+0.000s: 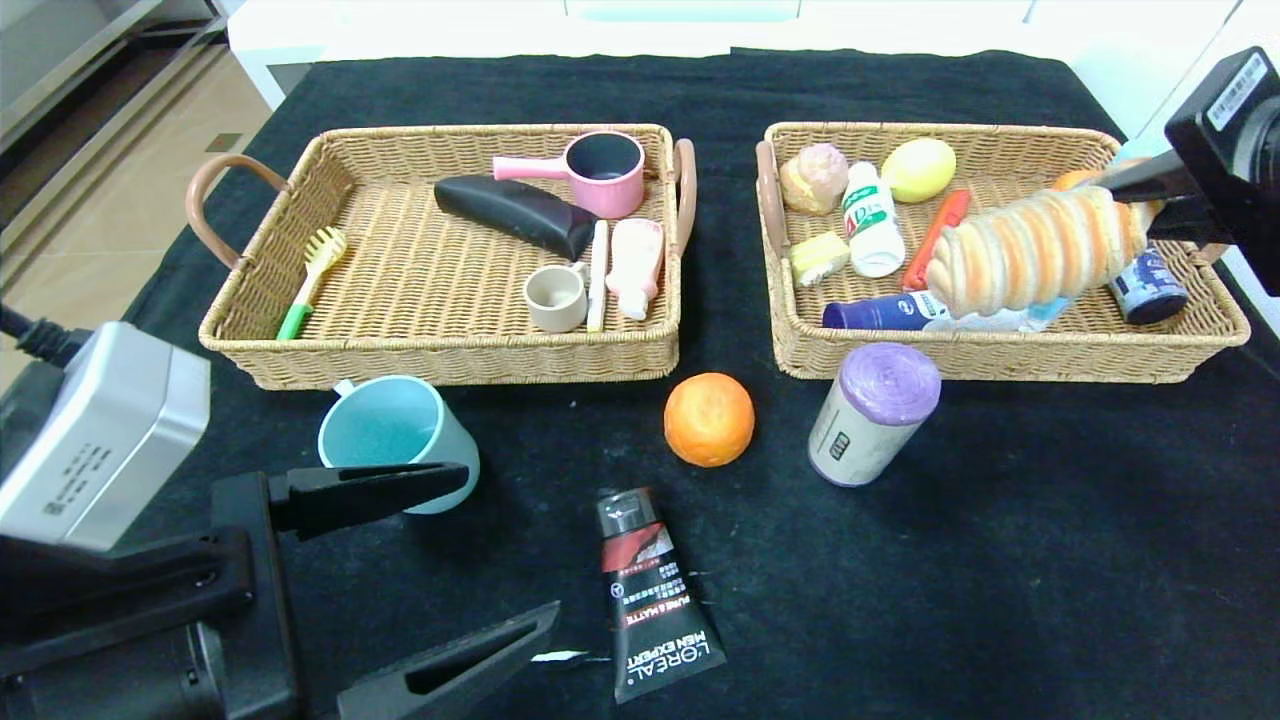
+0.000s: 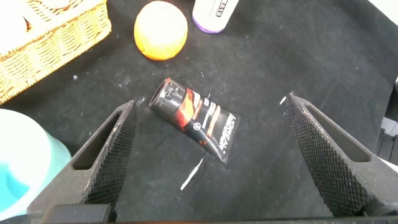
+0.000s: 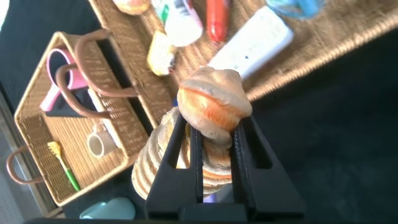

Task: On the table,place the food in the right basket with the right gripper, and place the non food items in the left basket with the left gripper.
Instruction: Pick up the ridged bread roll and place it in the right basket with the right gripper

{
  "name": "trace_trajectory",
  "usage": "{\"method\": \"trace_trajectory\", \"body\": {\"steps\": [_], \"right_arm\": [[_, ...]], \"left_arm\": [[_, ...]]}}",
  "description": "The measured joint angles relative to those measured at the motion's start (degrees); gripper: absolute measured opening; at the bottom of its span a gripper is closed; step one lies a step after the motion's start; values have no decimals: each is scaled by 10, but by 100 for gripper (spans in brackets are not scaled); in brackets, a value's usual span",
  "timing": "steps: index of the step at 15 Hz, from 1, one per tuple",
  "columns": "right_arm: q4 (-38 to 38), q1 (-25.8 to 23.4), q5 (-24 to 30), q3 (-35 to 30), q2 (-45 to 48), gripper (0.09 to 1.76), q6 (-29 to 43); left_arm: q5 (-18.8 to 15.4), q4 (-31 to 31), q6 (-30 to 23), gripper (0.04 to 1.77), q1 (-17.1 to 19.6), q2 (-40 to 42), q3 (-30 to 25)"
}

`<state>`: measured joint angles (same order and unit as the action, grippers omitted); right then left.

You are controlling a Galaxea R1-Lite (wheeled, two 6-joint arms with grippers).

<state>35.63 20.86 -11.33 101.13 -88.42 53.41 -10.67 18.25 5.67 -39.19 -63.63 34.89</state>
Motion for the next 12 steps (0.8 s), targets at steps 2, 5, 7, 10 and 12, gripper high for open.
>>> {"method": "trace_trajectory", "body": {"steps": [2,5,7,10,12], "right_arm": [[0,8,-17,27,-17,37,-7],[-1,23,-46,54,-41,36,-28],[-13,32,-71,63,-57,36,-57],[-77,28,-74,66,-81,36,-89],[-98,30,-75,66,-94,36,-109]], "left_arm": [[0,0,0,172,0,2,0],[0,0,0,172,0,2,1],[0,0,0,172,0,1,0],[0,0,0,172,0,3,1],[0,0,0,172,0,4,1]]}}
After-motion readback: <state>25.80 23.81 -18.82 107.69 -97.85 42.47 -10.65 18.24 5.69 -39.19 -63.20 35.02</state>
